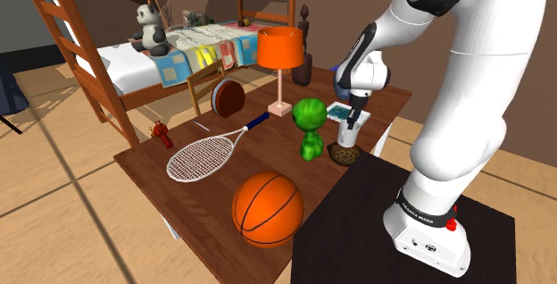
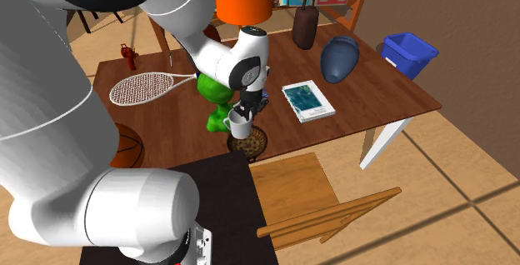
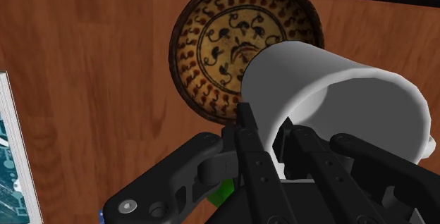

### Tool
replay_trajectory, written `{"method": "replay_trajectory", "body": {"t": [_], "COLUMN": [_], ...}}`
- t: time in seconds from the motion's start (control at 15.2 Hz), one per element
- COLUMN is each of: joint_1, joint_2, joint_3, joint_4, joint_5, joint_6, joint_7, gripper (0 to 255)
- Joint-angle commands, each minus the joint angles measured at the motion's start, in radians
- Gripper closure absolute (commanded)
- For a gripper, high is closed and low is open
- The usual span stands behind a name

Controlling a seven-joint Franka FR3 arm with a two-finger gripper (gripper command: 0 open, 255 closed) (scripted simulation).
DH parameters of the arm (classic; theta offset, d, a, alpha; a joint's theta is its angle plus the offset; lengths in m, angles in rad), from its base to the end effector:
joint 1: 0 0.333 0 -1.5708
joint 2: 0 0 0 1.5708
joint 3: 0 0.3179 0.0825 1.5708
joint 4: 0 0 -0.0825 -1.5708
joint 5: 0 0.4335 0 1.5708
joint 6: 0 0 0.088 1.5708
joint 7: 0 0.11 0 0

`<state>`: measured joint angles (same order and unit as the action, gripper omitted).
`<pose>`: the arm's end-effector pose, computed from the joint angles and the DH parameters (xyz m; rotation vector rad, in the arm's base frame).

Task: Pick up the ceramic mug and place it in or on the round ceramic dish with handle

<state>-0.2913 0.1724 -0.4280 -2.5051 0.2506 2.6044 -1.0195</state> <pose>0.3563 -0.3300 0.1731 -3.0681 -0.1304 -0.0103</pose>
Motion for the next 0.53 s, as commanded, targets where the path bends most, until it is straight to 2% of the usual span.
{"method": "replay_trajectory", "body": {"t": [0.0, 0.46], "joint_1": [-0.009, -0.049], "joint_2": [0.032, 0.140], "joint_3": [0.012, 0.075], "joint_4": [0.004, 0.022], "joint_5": [0.034, 0.146], "joint_6": [0.023, 0.101], "joint_7": [-0.027, -0.112], "gripper": [255, 255]}}
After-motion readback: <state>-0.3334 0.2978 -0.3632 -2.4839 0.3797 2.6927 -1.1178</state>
